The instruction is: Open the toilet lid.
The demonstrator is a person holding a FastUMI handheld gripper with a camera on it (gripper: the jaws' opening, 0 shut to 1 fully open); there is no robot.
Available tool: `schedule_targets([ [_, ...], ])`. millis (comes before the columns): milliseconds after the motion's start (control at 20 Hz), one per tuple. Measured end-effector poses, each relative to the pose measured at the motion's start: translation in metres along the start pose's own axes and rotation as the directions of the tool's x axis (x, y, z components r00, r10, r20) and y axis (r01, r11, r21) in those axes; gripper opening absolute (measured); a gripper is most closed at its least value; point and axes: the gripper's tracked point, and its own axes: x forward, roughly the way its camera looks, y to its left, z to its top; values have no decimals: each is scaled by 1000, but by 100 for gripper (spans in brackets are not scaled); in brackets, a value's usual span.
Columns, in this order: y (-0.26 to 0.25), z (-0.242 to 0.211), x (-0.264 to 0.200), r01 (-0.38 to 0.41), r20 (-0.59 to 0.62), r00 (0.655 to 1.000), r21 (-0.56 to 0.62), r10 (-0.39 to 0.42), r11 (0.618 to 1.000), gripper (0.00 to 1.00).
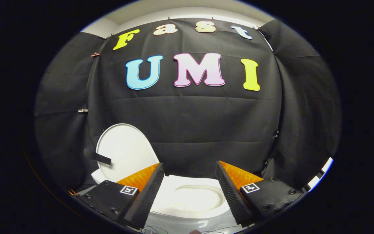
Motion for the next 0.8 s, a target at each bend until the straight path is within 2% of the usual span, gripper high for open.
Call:
schedule_targets([
  [450, -68, -24, 2, 70, 140, 988, -10, -68, 997, 99],
  [600, -76, -34, 6, 69, 145, 987, 18, -70, 997, 99],
  [800, -81, -43, 12, 74, 136, 988, -3, -73, 997, 99],
])
